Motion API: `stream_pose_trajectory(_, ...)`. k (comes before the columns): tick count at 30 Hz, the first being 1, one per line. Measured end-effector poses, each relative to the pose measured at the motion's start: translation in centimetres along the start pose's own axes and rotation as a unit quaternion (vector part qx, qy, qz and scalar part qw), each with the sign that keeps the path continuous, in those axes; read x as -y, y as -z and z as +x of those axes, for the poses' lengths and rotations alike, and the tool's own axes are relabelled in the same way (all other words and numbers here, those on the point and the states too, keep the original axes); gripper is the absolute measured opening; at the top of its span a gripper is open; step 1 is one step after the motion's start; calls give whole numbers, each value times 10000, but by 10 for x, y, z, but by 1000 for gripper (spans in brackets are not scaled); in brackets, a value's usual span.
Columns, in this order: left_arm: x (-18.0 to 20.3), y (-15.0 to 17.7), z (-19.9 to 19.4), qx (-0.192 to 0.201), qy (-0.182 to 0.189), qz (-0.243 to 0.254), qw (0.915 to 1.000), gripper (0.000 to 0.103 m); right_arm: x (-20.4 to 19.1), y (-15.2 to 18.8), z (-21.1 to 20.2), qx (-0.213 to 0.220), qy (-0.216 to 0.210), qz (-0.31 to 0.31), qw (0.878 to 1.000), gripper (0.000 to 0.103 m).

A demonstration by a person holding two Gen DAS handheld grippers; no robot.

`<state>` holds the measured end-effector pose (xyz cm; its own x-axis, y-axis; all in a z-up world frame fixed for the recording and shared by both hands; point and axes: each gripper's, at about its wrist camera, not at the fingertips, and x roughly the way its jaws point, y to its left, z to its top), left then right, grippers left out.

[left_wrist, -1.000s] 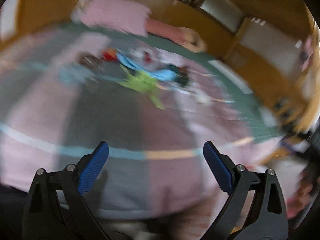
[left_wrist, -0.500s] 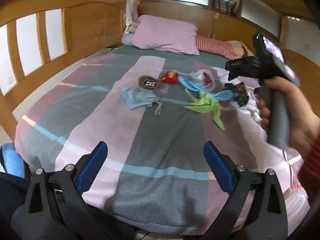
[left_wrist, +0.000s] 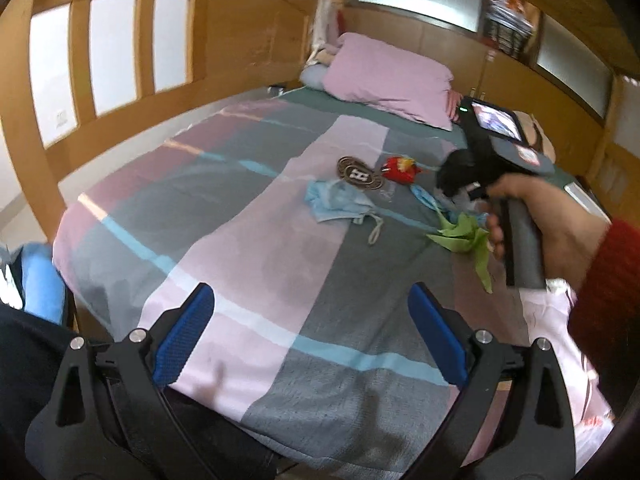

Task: Collect trash
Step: 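Move the right tool to the bed and grasp the white plastic bag, then grasp the green paper with the left tool while the right tool holds the plastic bag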

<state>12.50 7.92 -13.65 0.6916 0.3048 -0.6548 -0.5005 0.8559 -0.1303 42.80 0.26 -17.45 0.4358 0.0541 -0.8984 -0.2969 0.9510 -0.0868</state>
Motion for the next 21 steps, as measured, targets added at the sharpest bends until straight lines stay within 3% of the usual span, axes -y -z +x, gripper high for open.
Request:
stream_pose_trajectory(5, -2, -1, -5, 100, 28, -97, 9999, 97, 9, 32, -25, -167, -808, -164, 9965, 19)
stream_pose_trajectory(8, -2, -1, -5, 76, 38, -88, 9999, 97, 3, 64, -51, -422, -1368, -686, 9873, 18)
stream_pose_trajectory(10, -4, -1, -2, 13, 72, -174, 9998, 97, 5, 78, -76, -220, -1528, -769, 9850, 17)
stream_pose_trajectory(14, -8, 0, 3, -156, 165, -314, 9992, 97, 48, 94, -144, 576, -1998, -226, 9779, 17)
stream_pose_trajectory(17, -8, 0, 4, -188, 244, -315, 9990, 97, 73, 109, -165, 675, -1841, -20, 9806, 17)
stream_pose_trajectory(21, -10, -19, 10, -195, 626, -636, 9958, 97, 103, 144, -163, 398, -1149, 61, 9926, 17)
